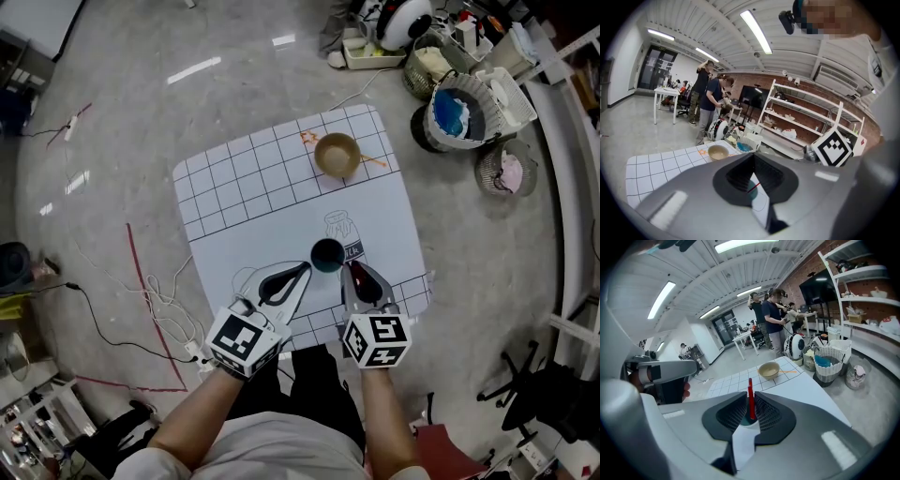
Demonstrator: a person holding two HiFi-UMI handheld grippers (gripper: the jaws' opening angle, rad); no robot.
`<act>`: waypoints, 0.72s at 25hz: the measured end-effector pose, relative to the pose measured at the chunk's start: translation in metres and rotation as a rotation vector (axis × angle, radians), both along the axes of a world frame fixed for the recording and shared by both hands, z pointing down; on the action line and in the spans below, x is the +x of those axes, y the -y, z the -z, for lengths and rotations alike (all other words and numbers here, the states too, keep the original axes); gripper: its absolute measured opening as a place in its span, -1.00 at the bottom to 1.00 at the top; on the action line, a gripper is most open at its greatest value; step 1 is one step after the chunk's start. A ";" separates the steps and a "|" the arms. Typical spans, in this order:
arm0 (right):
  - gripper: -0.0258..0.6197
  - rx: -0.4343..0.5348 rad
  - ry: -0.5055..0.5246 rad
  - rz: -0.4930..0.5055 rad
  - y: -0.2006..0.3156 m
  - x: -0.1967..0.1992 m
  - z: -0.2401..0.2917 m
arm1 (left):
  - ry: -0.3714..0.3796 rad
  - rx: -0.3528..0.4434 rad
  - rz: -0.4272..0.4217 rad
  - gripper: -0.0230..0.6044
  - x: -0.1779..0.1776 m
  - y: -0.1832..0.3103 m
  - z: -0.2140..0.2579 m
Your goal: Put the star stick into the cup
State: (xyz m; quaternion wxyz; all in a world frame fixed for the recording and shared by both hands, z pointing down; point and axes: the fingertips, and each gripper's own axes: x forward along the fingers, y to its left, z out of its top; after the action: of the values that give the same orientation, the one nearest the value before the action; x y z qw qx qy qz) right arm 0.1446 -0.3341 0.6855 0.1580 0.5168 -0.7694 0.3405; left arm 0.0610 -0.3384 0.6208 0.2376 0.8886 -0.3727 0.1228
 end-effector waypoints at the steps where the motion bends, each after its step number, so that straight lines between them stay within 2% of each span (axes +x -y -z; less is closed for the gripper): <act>1: -0.80 0.000 -0.011 -0.002 0.000 0.002 -0.001 | 0.000 0.000 -0.001 -0.91 0.001 0.001 0.001; 10: -0.62 0.008 -0.080 -0.041 0.001 0.023 0.003 | -0.004 0.003 -0.018 -0.91 0.007 -0.001 0.003; 18: -0.61 0.059 -0.143 -0.115 -0.001 0.045 0.023 | -0.019 0.029 -0.040 -0.91 0.014 -0.005 0.017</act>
State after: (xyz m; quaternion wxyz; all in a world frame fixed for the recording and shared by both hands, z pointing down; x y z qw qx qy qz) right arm 0.1896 -0.3334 0.6629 0.1773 0.5876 -0.7349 0.2883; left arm 0.0745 -0.3332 0.6038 0.2256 0.9003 -0.3545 0.1137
